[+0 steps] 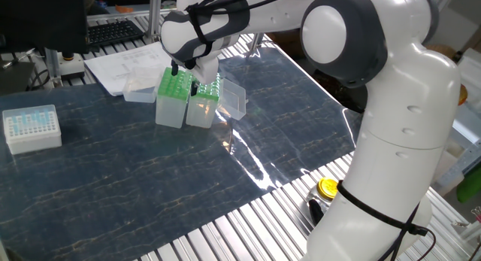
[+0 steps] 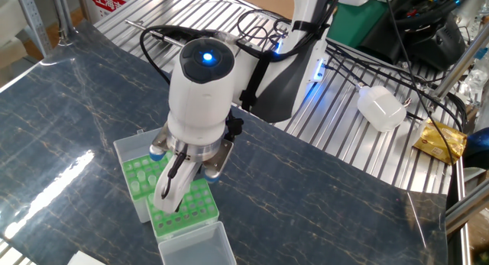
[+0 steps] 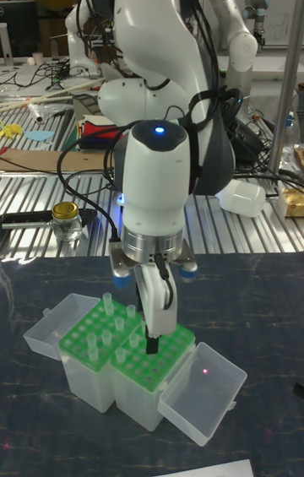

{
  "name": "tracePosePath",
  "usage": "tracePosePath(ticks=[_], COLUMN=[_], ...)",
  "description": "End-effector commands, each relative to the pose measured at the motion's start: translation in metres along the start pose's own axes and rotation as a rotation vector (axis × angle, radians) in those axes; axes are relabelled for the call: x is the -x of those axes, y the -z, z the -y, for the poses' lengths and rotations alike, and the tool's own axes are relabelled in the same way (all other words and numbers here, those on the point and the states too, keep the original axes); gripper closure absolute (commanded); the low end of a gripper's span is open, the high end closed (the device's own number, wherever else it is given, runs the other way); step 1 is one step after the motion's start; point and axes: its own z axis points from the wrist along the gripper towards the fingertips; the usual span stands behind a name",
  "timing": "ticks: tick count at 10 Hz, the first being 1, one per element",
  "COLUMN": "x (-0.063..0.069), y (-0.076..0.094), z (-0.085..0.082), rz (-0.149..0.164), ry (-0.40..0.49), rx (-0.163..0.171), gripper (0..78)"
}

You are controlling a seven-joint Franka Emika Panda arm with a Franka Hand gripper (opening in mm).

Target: Transfer all large pipette tips from one holder to another

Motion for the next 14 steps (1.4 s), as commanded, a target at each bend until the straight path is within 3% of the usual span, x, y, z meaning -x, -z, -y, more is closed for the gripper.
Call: tracePosePath(ticks=[1,6,7,14], x=[0.0002,-0.0007,-0.0007,-0.0007], y=[0.0013,0.002,0.002,0.002], z=[-0.0008,-0.0007,-0.0007,-0.0007], rz=[0.004,0.016,0.015,0.015], ry=[0.008,0.013,0.013,0.013], rx=[-0.001,-0.023,-0.023,-0.023], gripper=[0.2,0.2,76.4,76.4])
